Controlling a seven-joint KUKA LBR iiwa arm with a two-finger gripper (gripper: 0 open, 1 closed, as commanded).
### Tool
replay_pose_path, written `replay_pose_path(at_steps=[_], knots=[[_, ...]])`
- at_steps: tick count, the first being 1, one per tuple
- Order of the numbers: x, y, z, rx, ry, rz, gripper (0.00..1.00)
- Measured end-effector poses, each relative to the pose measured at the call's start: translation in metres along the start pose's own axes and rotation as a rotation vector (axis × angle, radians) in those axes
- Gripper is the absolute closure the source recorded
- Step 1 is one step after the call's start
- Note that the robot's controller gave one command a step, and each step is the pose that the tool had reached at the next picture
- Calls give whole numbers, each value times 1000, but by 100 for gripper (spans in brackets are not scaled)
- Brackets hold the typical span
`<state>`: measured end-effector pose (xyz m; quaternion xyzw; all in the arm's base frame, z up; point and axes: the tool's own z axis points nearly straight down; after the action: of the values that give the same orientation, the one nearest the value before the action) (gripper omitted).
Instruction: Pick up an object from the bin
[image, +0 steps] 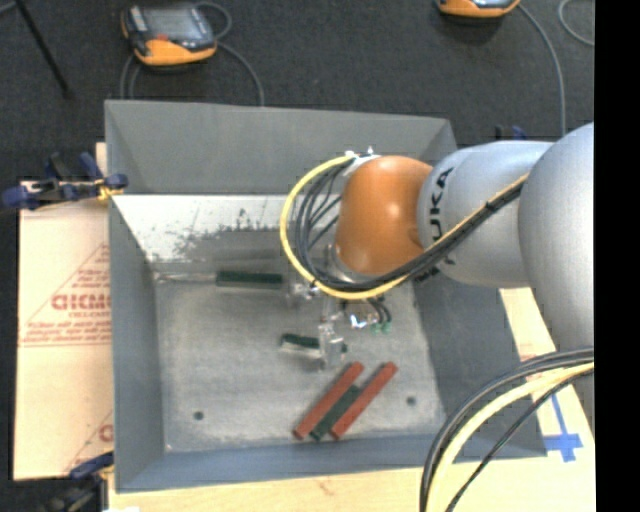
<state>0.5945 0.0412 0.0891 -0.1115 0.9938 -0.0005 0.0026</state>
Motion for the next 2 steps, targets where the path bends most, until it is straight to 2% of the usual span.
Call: replay_pose_path(at_steps=[1,2], knots=[[32,-29,13,-3,0,16,100],[32,-29,15,-3,0,17,0]])
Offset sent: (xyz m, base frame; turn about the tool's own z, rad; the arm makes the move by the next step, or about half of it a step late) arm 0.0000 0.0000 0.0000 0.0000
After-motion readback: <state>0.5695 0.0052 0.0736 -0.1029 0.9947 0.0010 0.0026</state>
